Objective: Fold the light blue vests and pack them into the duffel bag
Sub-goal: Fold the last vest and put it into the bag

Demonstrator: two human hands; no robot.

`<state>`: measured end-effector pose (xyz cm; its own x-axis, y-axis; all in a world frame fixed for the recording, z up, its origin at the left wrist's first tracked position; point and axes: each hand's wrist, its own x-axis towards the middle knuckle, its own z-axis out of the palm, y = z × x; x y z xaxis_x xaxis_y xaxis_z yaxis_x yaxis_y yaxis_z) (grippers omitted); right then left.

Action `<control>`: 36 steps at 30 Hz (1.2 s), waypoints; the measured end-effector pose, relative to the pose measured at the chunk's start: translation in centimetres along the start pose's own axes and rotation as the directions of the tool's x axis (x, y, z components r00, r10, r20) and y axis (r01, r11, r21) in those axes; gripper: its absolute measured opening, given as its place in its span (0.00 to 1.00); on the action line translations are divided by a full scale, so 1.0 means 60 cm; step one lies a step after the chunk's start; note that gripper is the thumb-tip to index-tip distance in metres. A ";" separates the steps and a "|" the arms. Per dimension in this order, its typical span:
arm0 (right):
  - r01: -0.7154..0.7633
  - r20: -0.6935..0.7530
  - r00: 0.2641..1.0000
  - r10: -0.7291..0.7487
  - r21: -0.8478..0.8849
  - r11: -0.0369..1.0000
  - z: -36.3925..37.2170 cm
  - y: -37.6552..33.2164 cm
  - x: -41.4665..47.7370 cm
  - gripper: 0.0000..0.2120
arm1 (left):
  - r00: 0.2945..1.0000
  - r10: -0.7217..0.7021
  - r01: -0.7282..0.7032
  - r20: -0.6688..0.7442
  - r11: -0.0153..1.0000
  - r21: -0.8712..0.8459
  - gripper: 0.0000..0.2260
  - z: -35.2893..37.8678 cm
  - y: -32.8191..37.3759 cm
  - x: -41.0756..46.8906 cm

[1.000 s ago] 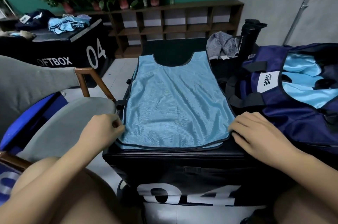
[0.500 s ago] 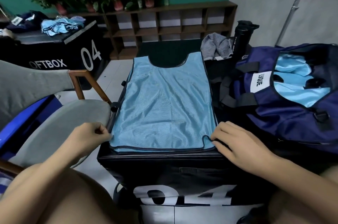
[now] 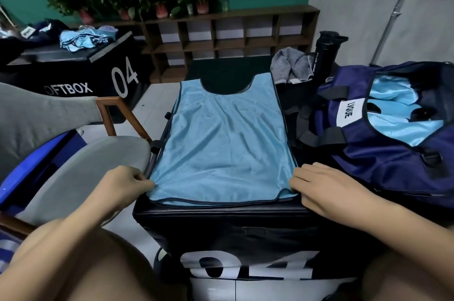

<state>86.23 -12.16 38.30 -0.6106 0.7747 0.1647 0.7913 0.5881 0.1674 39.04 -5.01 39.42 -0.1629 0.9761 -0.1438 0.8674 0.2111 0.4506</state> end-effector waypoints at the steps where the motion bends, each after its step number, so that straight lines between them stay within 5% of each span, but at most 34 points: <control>1: -0.005 0.012 1.000 0.005 -0.001 1.000 -0.003 0.004 -0.004 0.10 | 1.000 -0.008 0.008 -0.002 1.000 0.010 0.11 -0.003 -0.006 0.000; 8: -0.054 0.073 0.996 0.049 0.062 0.997 -0.022 0.009 -0.005 0.05 | 0.993 0.034 -0.046 0.116 0.993 0.107 0.11 -0.023 -0.012 0.002; 18: -0.220 -0.036 0.974 0.225 0.110 0.969 -0.009 0.045 0.097 0.04 | 0.970 0.213 -0.210 -0.113 0.977 0.041 0.10 -0.028 0.068 0.119; 21: -0.227 -0.014 0.973 0.229 0.096 0.969 0.005 0.059 0.143 0.07 | 0.913 0.372 -0.357 -0.169 0.927 0.112 0.11 -0.012 0.086 0.168; 24: -0.185 0.044 0.982 0.184 0.045 0.982 0.016 0.069 0.183 0.07 | 0.814 0.574 -0.543 -0.090 0.806 0.236 0.12 0.005 0.109 0.202; 27: -0.200 0.175 0.962 0.208 -0.065 0.978 0.021 0.087 0.201 0.08 | 0.808 0.583 -0.570 0.084 0.738 0.361 0.08 0.013 0.115 0.219; 36: -0.278 0.519 0.808 0.278 -0.079 0.957 -0.042 0.146 0.287 0.05 | 0.866 0.461 -0.499 0.193 0.824 0.270 0.03 -0.028 0.133 0.309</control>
<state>82.56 5.76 45.07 -0.2567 0.9104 -0.3246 0.9247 0.3290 0.1917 42.14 14.83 41.81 0.3497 0.9328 -0.0871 0.9226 -0.3267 0.2049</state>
